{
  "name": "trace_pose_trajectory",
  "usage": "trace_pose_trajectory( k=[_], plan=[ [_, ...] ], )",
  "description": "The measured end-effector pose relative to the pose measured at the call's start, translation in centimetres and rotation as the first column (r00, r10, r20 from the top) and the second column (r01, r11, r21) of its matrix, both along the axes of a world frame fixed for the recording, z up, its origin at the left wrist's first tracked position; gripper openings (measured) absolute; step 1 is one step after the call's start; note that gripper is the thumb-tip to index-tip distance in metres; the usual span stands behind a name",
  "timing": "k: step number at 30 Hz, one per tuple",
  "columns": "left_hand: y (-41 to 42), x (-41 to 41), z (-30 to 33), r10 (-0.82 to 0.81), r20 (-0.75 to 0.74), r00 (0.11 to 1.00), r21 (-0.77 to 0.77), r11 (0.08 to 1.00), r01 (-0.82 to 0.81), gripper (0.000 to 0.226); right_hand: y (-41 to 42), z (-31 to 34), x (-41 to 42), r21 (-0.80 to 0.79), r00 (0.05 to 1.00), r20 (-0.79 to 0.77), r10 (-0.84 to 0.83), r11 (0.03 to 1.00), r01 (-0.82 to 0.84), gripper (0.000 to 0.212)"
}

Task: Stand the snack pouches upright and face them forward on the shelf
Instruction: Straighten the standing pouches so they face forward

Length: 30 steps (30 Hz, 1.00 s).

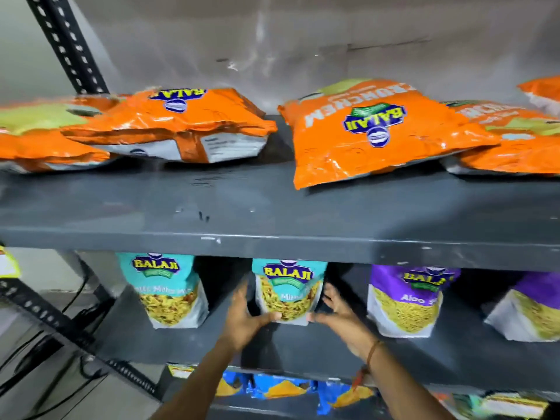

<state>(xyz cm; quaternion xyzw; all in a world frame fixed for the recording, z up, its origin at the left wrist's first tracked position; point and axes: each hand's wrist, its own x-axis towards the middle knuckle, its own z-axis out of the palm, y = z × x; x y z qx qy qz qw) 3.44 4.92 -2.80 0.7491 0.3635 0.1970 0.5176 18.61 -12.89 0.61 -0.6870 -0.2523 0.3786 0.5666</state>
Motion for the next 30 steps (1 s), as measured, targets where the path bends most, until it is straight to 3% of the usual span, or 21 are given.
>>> trace_pose_trajectory(
  k=[3,6,15,17,19,21,24,26,28,30],
  plan=[
    [1.8,0.3,-1.1,-0.09,-0.012,0.996,-0.094,0.992,0.089,0.078,1.1,-0.6,-0.7,0.02,0.999,-0.041,0.016,1.0,-0.015,0.063],
    [2.3,0.3,-1.5,-0.138,0.011,0.99,-0.108,0.984,0.139,0.073,1.4,-1.1,-1.3,0.028,0.998,-0.056,-0.032,0.999,0.034,0.06],
    [1.6,-1.3,-1.4,-0.188,0.003,0.982,-0.102,0.977,0.188,0.078,0.9,-1.8,-2.4,-0.016,0.999,-0.006,-0.033,0.999,0.033,0.062],
    [0.8,-1.8,-0.6,-0.199,0.013,0.98,-0.081,0.977,0.199,0.09,1.2,-1.8,-3.7,0.068,0.976,0.097,-0.193,0.98,0.187,0.08],
    [0.2,-3.3,-0.3,-0.135,0.042,0.99,-0.02,0.991,0.136,0.104,1.6,-1.9,-5.8,0.139,0.808,0.349,-0.474,0.879,0.456,0.111],
    [-0.3,-6.2,0.1,-0.06,0.081,0.995,0.103,0.993,0.052,0.089,1.5,-2.2,-9.1,0.245,0.555,0.602,-0.574,0.794,0.556,0.114],
    [0.9,-11.4,-0.1,0.084,0.132,0.988,0.395,0.909,-0.13,0.059,3.4,-2.7,-14.4,0.365,0.456,0.748,-0.482,0.873,0.324,0.095],
    [2.8,-14.1,-0.2,0.237,0.191,0.952,0.434,0.85,-0.299,0.066,5.9,-2.5,-15.9,0.277,0.466,0.835,-0.292,0.955,0.102,0.081],
    [5.7,-16.1,-0.2,0.398,0.144,0.906,0.387,0.82,-0.422,0.092,9.8,-1.9,-16.5,0.113,0.552,0.83,-0.081,0.993,-0.025,0.073],
    [8.7,-17.4,-0.3,0.413,0.057,0.909,0.321,0.855,-0.408,0.106,13.5,-1.4,-16.5,-0.025,0.735,0.675,0.064,0.998,-0.065,0.08]
  ],
)
